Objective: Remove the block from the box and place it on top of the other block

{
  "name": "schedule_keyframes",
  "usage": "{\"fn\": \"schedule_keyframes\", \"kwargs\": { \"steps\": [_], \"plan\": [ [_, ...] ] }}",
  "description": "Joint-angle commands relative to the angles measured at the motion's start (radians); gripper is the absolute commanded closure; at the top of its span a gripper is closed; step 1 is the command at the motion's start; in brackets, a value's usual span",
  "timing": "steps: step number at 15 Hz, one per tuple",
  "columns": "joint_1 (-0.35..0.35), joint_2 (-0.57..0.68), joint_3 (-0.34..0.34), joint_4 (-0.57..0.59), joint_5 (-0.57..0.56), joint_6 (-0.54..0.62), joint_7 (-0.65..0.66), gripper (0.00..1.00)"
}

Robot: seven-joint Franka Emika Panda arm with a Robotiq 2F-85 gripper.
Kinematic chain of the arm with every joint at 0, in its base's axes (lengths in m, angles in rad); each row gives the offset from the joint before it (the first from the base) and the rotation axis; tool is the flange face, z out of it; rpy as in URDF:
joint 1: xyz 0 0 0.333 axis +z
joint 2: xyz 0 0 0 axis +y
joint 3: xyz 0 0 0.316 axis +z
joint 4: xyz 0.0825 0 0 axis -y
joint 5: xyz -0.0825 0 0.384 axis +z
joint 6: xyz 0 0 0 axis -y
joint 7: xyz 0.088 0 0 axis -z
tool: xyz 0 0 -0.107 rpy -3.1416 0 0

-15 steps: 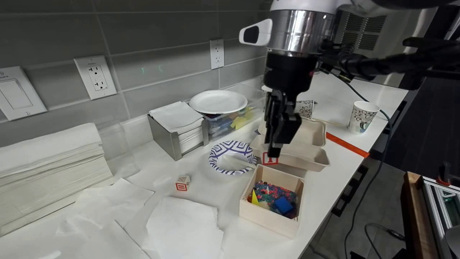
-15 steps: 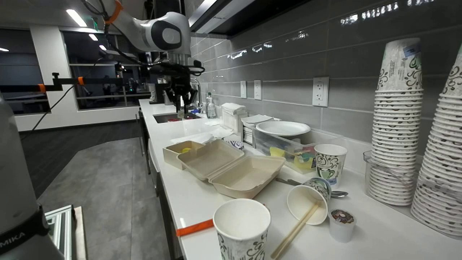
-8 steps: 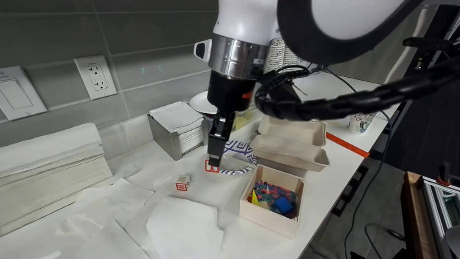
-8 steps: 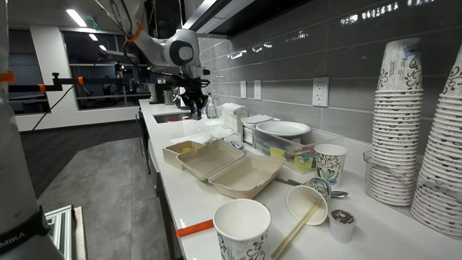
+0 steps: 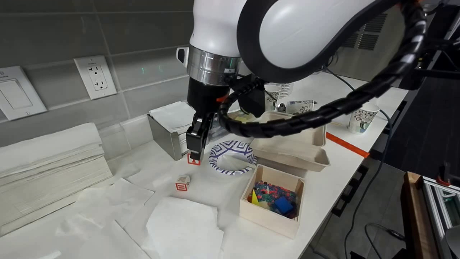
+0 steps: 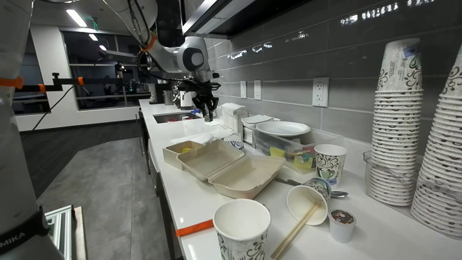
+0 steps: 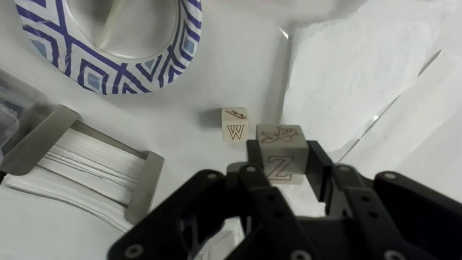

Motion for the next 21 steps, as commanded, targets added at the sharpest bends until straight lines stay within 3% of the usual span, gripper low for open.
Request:
{"fn": "schedule_keyframes", "kwargs": {
  "steps": [1,3,4,21],
  "plan": [
    [0.002,0.001,-0.001,0.004,0.000,-0.003,0.001,0.66],
    [0.002,0.001,-0.001,0.004,-0.001,-0.003,0.001,0.66],
    [0.000,0.020,-0.001,0.020,-0.001,-0.001,-0.009,0.91],
    [0.073,0.317,-0.074,0.296,-0.094,0.006,0.051,0.91]
  ]
}}
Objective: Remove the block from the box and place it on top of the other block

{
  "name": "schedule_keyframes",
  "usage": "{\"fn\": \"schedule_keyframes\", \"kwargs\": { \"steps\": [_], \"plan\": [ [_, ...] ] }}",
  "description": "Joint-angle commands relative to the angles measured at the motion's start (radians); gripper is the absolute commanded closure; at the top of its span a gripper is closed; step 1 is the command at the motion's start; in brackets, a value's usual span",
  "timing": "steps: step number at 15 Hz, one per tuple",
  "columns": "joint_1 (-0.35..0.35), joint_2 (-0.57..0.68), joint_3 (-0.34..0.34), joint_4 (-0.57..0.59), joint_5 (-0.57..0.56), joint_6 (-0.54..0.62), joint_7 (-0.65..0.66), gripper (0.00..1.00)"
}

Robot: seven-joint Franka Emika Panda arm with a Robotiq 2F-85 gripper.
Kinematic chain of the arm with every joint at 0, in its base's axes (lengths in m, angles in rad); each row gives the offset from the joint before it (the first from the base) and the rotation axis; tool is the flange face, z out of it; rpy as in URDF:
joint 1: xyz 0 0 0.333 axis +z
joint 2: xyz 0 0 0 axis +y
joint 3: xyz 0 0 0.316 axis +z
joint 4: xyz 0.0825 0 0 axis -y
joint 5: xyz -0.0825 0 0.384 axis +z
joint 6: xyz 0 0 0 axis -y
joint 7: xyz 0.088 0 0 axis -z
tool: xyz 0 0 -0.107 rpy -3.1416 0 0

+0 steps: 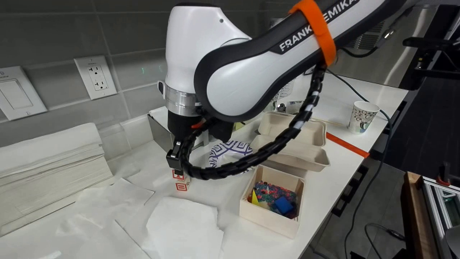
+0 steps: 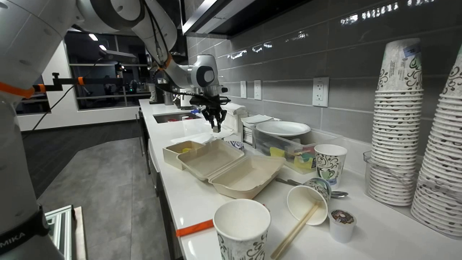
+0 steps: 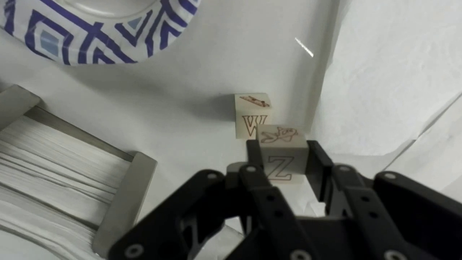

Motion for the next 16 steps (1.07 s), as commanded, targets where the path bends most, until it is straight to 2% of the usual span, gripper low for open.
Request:
{"fn": "schedule_keyframes", "kwargs": {
  "steps": [1,8,16],
  "plan": [
    [0.041,0.077,-0.041,0.084,-0.056,-0.004,0.056,0.91],
    [0.061,0.131,-0.065,0.148,-0.070,-0.032,0.070,0.91],
    [0.059,0.116,-0.063,0.160,-0.063,-0.120,0.070,0.91]
  ]
}}
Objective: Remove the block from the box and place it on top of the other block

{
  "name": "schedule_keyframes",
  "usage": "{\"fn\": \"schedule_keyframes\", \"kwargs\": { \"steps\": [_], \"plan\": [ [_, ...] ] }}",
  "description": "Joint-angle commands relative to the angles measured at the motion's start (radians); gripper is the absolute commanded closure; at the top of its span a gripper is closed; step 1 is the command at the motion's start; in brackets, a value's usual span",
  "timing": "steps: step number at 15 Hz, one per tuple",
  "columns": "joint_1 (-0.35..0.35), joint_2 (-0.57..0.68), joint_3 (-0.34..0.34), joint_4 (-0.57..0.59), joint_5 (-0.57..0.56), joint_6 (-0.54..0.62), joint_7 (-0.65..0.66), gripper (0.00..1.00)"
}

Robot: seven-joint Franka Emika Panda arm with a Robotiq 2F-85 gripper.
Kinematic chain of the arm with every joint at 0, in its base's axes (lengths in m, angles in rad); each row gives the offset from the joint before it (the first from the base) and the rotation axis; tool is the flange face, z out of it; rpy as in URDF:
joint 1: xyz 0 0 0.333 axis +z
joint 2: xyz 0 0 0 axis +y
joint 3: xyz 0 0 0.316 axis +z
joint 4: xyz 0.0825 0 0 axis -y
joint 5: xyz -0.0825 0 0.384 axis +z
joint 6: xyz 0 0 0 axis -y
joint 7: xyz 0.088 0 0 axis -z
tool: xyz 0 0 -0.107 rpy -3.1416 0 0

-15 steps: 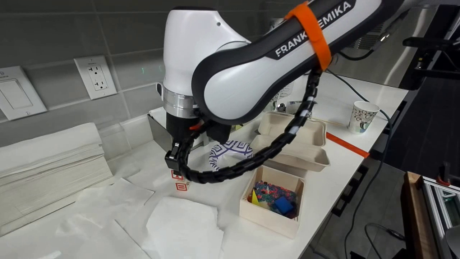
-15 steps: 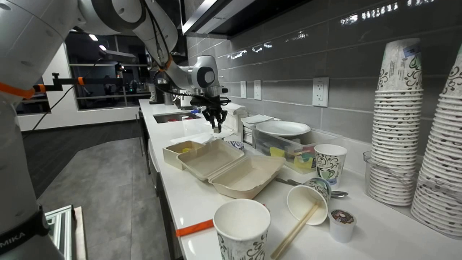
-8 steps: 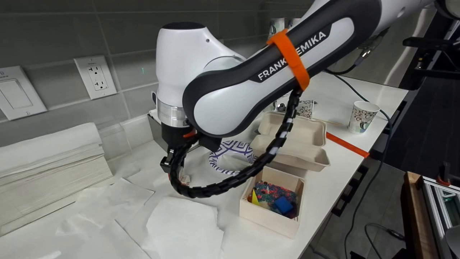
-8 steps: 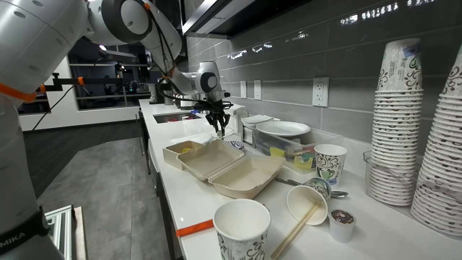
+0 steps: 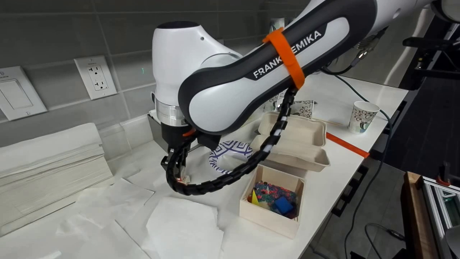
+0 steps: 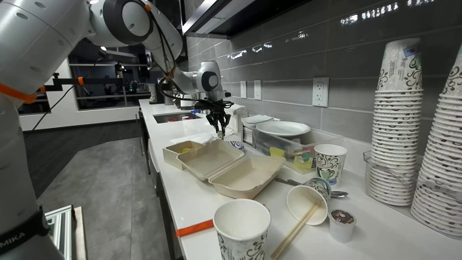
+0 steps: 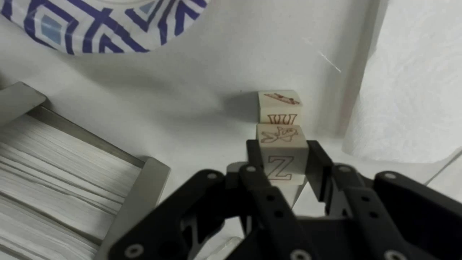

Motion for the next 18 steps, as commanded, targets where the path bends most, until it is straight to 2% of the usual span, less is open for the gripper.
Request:
{"fn": "schedule_keyframes", "kwargs": {
  "steps": [1,18],
  "plan": [
    [0.012,0.003,-0.007,0.024,-0.017,-0.066,0.026,0.91],
    [0.008,0.015,0.003,0.027,-0.012,-0.064,0.021,0.91]
  ]
}}
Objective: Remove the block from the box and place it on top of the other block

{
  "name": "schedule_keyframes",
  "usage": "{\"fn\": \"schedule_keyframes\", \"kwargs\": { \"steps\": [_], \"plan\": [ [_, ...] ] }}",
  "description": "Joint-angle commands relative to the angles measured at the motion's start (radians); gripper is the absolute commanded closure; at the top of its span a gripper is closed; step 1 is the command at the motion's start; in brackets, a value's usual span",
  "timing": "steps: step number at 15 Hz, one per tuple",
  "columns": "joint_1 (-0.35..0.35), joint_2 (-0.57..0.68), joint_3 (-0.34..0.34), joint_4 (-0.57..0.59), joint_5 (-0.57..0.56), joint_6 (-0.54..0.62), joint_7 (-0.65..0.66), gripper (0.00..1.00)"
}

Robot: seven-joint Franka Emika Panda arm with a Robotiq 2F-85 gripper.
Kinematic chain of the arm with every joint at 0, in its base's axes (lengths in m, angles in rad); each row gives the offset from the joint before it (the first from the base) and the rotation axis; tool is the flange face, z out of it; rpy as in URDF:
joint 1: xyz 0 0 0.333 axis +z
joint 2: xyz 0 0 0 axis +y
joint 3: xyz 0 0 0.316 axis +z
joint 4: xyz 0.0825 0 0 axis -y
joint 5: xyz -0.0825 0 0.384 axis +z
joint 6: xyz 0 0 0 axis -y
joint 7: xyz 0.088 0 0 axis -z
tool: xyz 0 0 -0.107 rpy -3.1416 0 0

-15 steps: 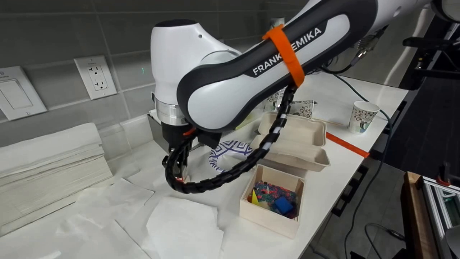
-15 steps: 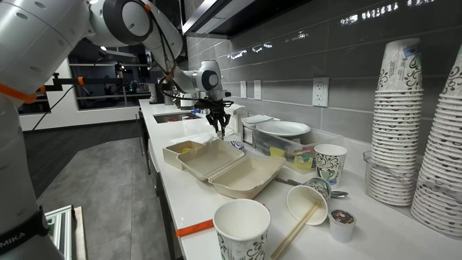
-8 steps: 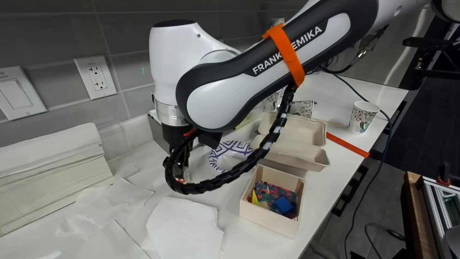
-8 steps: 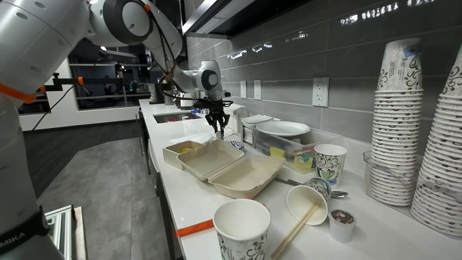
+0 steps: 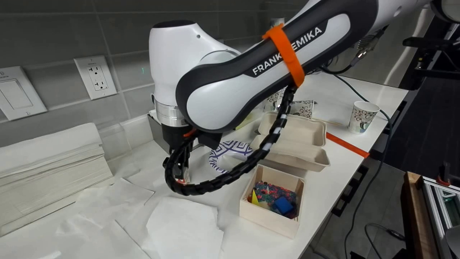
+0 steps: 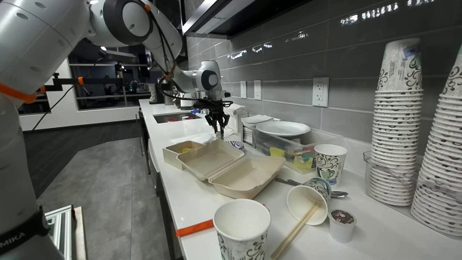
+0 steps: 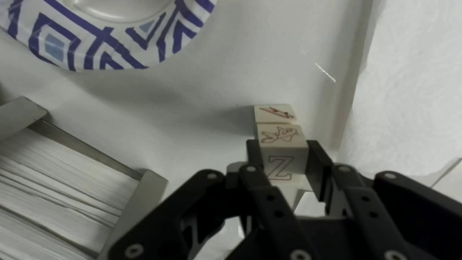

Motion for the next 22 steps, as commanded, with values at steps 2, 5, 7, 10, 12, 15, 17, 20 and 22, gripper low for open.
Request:
{"fn": "schedule_keyframes", "kwargs": {
  "steps": [2,5,7,10,12,15,17,20,22],
  "plan": [
    [0.005,0.019,-0.001,0.015,-0.011,-0.005,0.016,0.91],
    [0.008,0.022,-0.004,0.015,-0.014,0.010,0.022,0.91],
    [0.007,0.015,-0.002,0.012,-0.013,0.004,0.019,0.40],
    [0.009,-0.007,-0.004,-0.002,-0.017,-0.006,0.022,0.18],
    [0.005,-0.035,0.005,-0.015,-0.007,-0.034,0.013,0.04],
    [0.013,-0.088,0.001,-0.039,-0.006,-0.100,0.048,0.00],
    [0.011,-0.131,0.008,-0.056,0.007,-0.170,0.071,0.00],
    [-0.008,-0.200,0.030,-0.104,0.031,-0.207,0.059,0.00],
    [-0.021,-0.250,0.034,-0.158,0.046,-0.200,0.065,0.00]
  ]
}}
